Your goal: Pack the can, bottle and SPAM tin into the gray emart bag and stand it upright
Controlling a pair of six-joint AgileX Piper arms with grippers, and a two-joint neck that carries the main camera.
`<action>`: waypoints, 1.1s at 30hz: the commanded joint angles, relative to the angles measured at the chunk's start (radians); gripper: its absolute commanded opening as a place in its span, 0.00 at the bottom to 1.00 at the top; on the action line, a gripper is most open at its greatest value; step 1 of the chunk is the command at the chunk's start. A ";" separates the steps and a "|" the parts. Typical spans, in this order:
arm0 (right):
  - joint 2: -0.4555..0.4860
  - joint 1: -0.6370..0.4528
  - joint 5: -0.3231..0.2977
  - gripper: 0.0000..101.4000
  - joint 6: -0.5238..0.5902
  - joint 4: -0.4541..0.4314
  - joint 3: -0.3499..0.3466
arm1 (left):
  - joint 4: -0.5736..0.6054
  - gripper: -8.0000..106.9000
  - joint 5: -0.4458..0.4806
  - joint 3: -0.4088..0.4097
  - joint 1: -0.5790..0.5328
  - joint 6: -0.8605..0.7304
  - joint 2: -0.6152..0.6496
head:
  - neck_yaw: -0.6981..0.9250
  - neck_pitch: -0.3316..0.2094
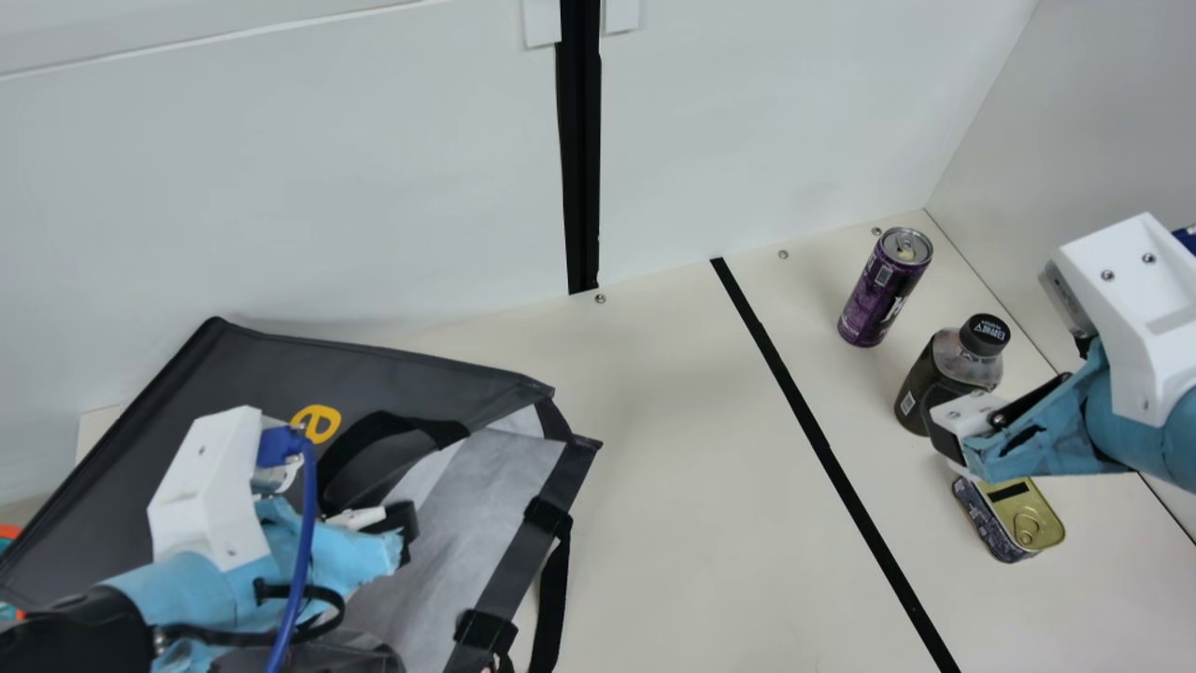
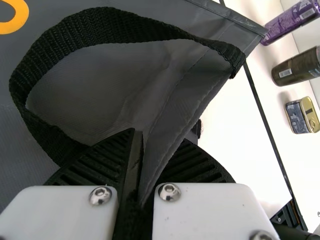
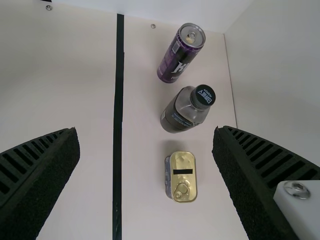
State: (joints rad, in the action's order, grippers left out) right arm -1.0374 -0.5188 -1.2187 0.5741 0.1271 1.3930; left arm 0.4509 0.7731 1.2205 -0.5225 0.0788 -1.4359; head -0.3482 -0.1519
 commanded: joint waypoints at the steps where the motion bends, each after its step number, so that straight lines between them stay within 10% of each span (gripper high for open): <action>1: 0.000 0.000 0.000 0.94 0.000 0.000 0.000 | 0.000 0.00 0.000 0.000 0.000 0.000 0.000 | -0.001 -0.023; 33: 0.000 0.000 0.000 0.94 0.000 0.000 0.000 | -0.002 0.00 0.000 0.000 0.002 0.000 0.000 | -0.001 -0.023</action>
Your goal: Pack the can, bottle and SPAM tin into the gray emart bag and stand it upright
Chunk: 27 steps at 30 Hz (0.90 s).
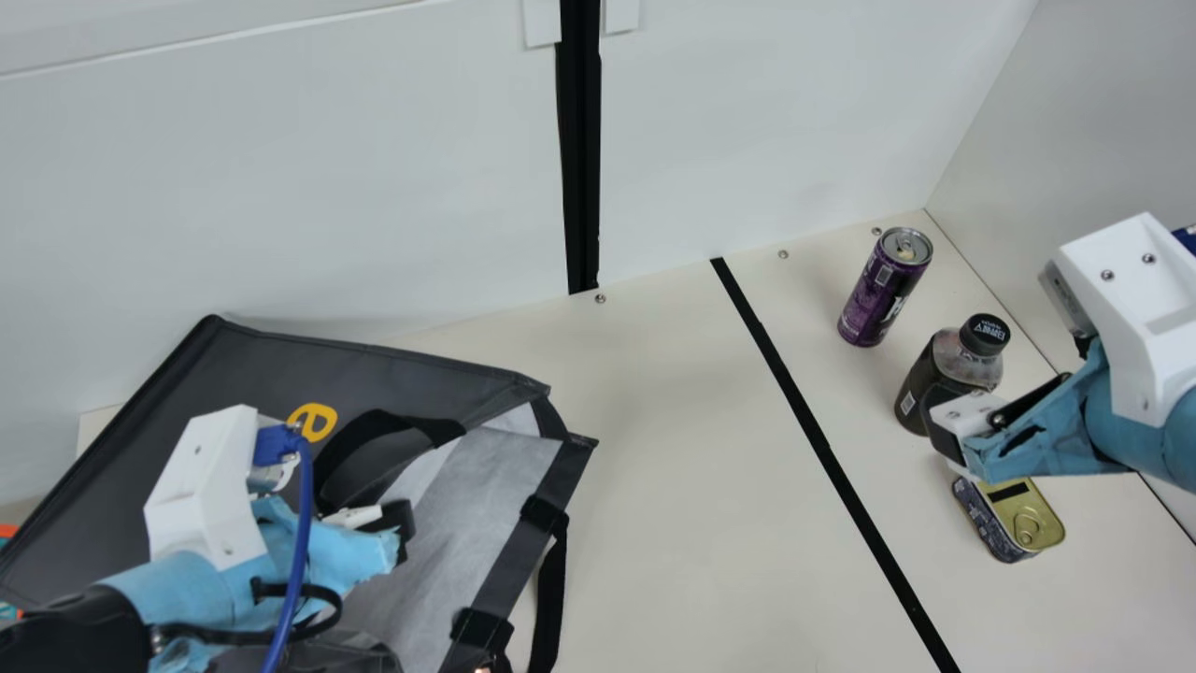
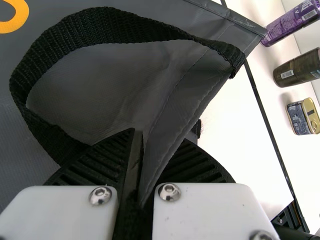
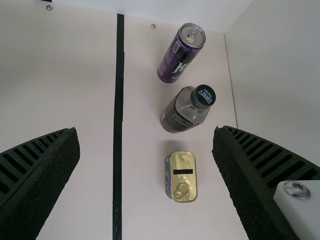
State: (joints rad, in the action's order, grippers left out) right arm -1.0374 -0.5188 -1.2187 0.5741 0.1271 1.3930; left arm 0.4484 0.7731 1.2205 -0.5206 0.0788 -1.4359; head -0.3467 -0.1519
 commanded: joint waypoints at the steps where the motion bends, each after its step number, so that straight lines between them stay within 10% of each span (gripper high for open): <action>1: 0.000 0.000 0.000 0.94 0.000 0.000 0.000 | 0.000 0.00 0.000 0.000 0.000 0.000 0.000 | -0.002 -0.023; 27: -0.060 0.126 0.005 0.94 -0.161 -0.120 0.061 | 0.000 0.00 0.000 0.000 0.000 0.000 0.000 | -0.002 -0.023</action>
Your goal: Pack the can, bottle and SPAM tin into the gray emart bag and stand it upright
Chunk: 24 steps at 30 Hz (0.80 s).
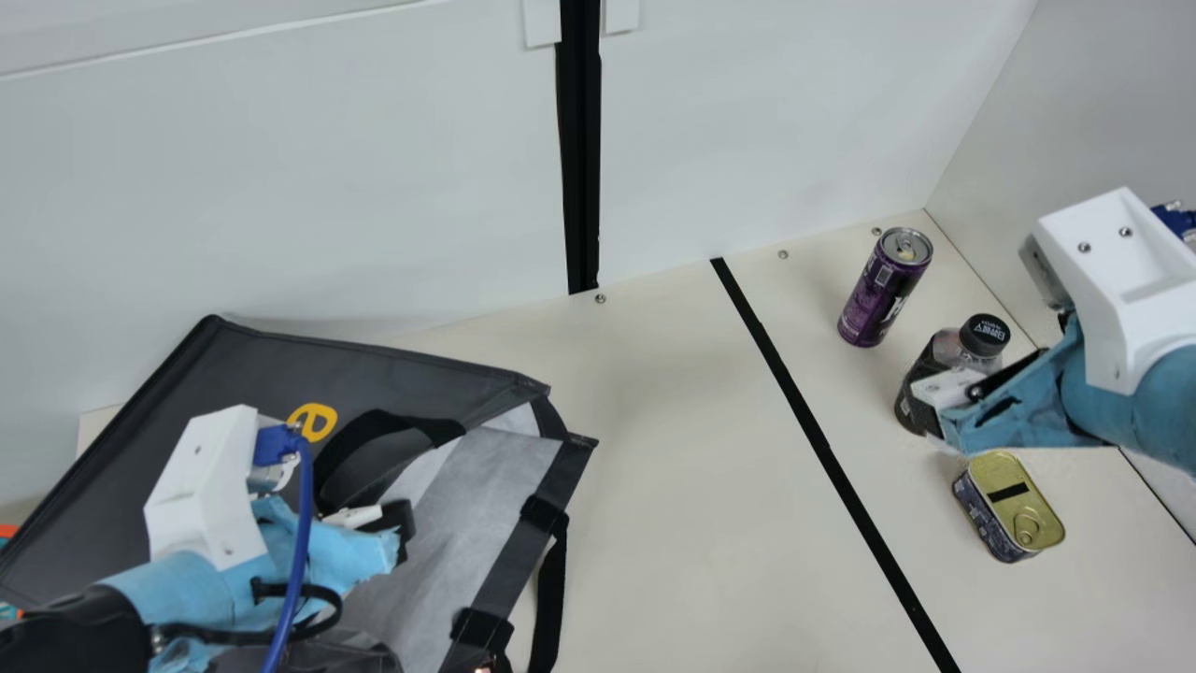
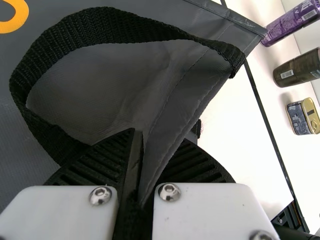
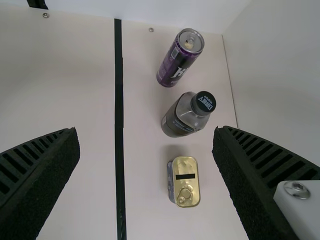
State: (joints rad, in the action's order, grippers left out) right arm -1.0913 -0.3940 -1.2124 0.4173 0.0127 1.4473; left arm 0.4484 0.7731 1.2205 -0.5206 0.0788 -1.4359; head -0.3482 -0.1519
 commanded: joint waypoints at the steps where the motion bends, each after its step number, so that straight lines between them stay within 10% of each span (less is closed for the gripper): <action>1: -0.013 0.003 -0.001 0.94 -0.010 -0.010 0.015 | 0.000 0.00 0.000 0.000 0.000 0.000 0.000 | -0.001 -0.023; 24: -0.253 -0.033 0.014 0.94 -0.048 -0.039 0.168 | 0.000 0.00 0.000 0.000 0.000 0.000 0.000 | -0.001 -0.023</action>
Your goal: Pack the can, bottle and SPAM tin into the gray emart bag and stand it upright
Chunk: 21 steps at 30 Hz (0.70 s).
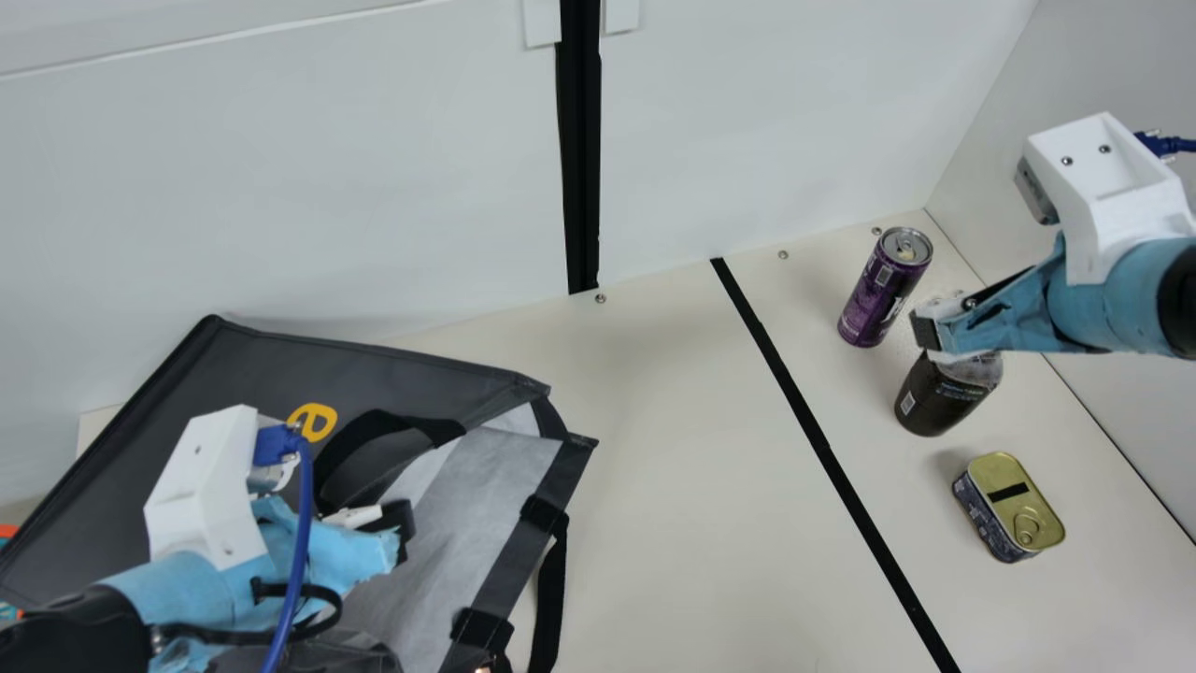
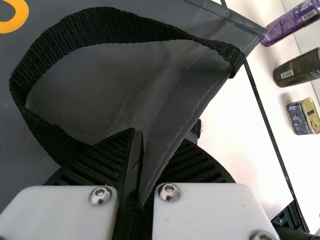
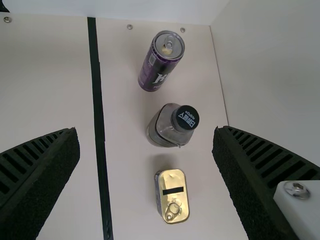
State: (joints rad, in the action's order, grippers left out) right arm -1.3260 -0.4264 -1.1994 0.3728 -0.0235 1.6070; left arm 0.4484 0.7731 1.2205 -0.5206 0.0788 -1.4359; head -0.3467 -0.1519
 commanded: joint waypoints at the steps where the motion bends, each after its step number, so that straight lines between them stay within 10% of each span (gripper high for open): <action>1: -0.033 -0.002 0.001 0.94 -0.006 -0.003 0.017 | 0.000 0.00 0.000 0.000 0.000 0.000 0.000 | -0.002 -0.023; 21: -0.329 -0.028 -0.008 0.94 -0.047 0.014 0.232 | 0.000 0.00 0.000 0.000 0.000 0.000 0.000 | -0.002 -0.023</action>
State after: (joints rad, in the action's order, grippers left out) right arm -1.6322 -0.4519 -1.2037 0.3278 -0.0142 1.8254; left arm 0.4484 0.7731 1.2205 -0.5206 0.0788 -1.4359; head -0.3482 -0.1519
